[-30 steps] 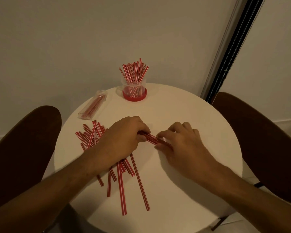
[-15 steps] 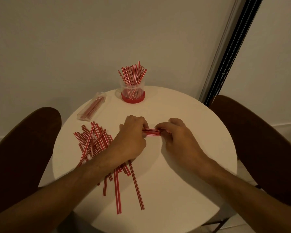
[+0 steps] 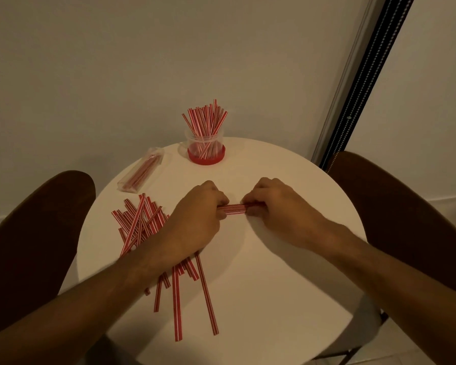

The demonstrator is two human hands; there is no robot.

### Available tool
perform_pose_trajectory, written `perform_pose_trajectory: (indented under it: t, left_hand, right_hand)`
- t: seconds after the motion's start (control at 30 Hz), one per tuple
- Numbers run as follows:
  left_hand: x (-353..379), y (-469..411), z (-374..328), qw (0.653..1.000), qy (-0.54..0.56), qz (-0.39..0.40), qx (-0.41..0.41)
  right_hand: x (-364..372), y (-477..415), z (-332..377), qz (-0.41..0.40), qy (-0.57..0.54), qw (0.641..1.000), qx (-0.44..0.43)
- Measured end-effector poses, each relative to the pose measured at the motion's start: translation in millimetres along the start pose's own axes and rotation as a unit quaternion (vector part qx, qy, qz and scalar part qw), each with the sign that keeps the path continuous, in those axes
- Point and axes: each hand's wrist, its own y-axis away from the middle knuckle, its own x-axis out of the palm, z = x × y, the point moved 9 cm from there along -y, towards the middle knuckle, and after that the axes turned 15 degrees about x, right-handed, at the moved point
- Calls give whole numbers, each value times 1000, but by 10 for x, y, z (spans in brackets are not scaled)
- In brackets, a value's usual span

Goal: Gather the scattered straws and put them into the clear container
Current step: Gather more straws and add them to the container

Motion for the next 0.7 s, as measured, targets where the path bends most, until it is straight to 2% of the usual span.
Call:
perform_pose_trajectory:
  t: [0.23,0.43,0.57,0.7]
  left_hand:
    - [13,38,-49,996,-92,-18,-7]
    - [42,23,-84,994,-109,5,7]
    - [70,24,-94,994,-110,24,13]
    - [81,46,-133,991,-125,31,36]
  right_hand:
    - [97,-101,126,46,38,998,-37]
    - [259,-138,99,114,94,989,-14]
    - [273,-89,151,99,129,986,-29]
    - [242,-3,235,44,143,987,-54]
